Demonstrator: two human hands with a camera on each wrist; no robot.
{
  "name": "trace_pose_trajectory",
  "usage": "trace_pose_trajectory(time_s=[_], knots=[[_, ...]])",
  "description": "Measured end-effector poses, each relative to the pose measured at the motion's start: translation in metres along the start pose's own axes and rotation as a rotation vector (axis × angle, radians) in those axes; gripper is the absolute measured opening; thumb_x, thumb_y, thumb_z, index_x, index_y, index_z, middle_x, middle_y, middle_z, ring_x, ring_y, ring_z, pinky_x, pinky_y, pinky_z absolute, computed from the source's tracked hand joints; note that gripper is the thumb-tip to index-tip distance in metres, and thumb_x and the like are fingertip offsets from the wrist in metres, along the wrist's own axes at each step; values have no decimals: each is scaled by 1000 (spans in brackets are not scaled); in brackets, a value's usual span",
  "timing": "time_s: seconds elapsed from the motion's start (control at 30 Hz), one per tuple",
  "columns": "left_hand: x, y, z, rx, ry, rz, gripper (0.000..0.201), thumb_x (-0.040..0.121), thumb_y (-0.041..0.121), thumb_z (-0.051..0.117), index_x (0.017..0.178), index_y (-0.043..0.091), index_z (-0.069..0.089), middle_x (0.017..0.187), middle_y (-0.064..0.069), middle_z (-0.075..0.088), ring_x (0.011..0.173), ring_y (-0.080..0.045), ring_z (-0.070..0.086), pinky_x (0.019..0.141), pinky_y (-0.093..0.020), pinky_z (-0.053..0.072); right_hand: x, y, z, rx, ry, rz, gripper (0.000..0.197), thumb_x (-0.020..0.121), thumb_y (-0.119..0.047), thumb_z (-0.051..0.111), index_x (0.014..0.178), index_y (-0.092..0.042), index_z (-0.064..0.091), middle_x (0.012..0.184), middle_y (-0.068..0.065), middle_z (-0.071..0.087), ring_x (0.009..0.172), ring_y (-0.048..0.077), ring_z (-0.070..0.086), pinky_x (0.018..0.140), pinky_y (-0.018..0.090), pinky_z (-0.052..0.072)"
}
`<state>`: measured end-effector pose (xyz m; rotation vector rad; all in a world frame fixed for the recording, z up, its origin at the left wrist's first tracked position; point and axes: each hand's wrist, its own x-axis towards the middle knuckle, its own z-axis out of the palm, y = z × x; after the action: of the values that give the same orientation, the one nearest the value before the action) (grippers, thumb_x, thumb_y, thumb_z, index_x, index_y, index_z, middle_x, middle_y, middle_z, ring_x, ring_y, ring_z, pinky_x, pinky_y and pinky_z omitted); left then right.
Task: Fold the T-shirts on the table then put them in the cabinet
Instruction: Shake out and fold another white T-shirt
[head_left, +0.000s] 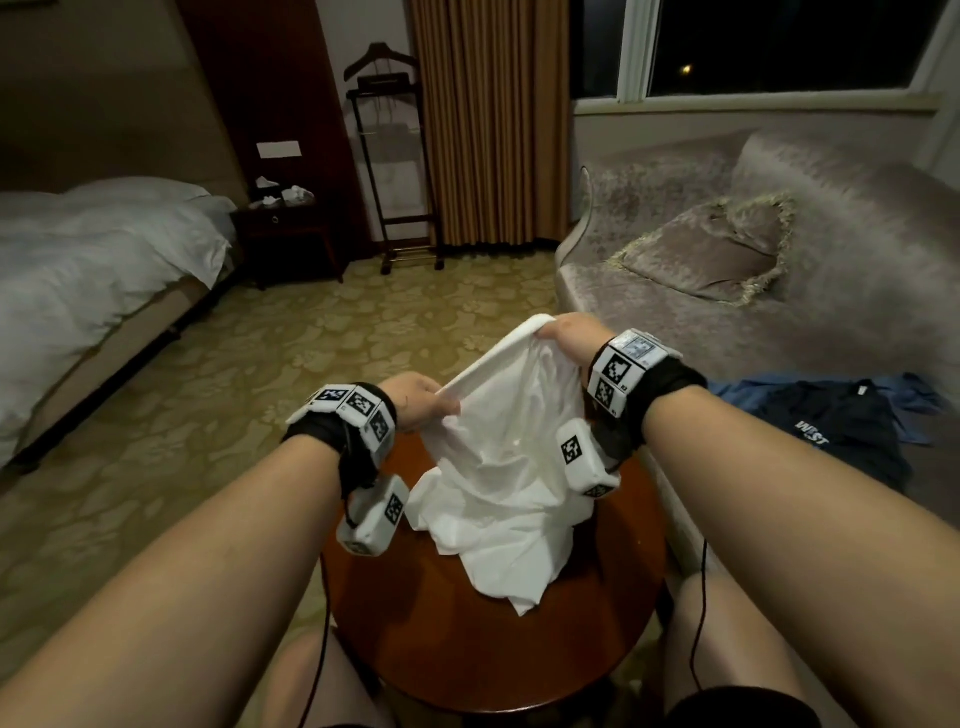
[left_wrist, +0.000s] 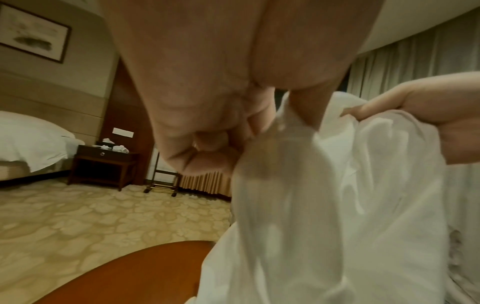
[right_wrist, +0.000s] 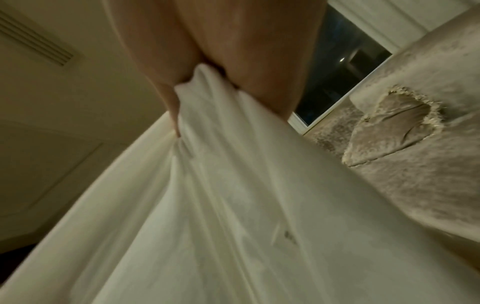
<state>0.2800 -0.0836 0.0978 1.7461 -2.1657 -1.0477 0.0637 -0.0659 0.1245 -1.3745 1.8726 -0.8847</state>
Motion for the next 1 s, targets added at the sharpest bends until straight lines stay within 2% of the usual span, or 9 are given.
trace_pose_trajectory(time_s=[0.1, 0.2, 0.33, 0.43, 0.53, 0.63, 0.77, 0.93, 1.0], knots=[[4, -6, -5, -114, 31, -30, 29, 89, 42, 61, 82, 15, 69, 81, -5, 65, 74, -21, 58, 77, -32, 50, 1, 4, -11, 13, 46, 103, 38, 100, -22, 43, 131, -2, 55, 137, 16, 51, 126, 30, 48, 103, 30, 37], [2, -4, -14, -198, 57, -45, 49, 86, 58, 55, 100, 14, 71, 100, -9, 71, 93, -28, 67, 92, -44, 52, 3, 17, -16, 62, 12, 131, 39, 90, -24, 61, 123, -2, 61, 127, 17, 60, 114, 32, 58, 101, 41, 46], [-2, -1, -31, -773, 199, -92, 52, 85, 58, 60, 101, 9, 66, 92, -10, 71, 84, -26, 69, 80, -41, 58, -2, 30, -23, 126, -107, 217, 39, 83, -24, 68, 118, -9, 60, 115, 16, 64, 103, 38, 63, 93, 53, 51], [-6, -1, -45, -1012, 346, -97, 38, 94, 46, 53, 92, 8, 59, 74, -7, 63, 61, -20, 61, 56, -30, 54, -5, 37, -32, 4, -51, 187, 43, 87, -20, 65, 125, -2, 57, 128, 20, 58, 116, 36, 57, 99, 46, 48], [-12, 0, -60, -1179, 537, -109, 25, 100, 28, 45, 111, 7, 53, 93, -14, 64, 85, -29, 66, 71, -41, 56, -17, 36, -47, -275, 11, 251, 42, 94, -22, 56, 130, -1, 52, 132, 17, 54, 120, 32, 53, 94, 37, 45], [-21, -4, -76, -1132, 643, -144, 24, 99, 21, 42, 116, 8, 54, 106, -17, 62, 109, -31, 62, 85, -42, 53, -31, 43, -62, -654, 22, 276, 41, 93, -30, 55, 126, -5, 57, 127, 13, 57, 117, 31, 55, 95, 37, 46], [-39, -3, -87, -1066, 738, -138, 36, 101, 22, 37, 128, 3, 49, 117, -17, 58, 111, -31, 59, 93, -42, 51, -51, 51, -71, -901, -86, 177, 38, 91, -16, 59, 125, 0, 58, 130, 16, 56, 122, 32, 52, 84, 27, 36], [-56, -6, -105, -1092, 842, -133, 43, 95, 26, 37, 135, 12, 45, 132, -15, 55, 116, -35, 55, 97, -51, 46, -76, 42, -90, -707, 14, 274, 49, 89, -41, 61, 123, -5, 61, 115, 11, 64, 105, 27, 60, 86, 31, 46], [-61, -7, -110, -1083, 835, -122, 44, 95, 29, 36, 135, 14, 44, 131, -13, 54, 116, -36, 54, 97, -53, 45, -77, 35, -90, -223, 11, 291, 41, 92, -36, 59, 108, 2, 63, 97, 16, 66, 93, 31, 63, 85, 36, 50]])
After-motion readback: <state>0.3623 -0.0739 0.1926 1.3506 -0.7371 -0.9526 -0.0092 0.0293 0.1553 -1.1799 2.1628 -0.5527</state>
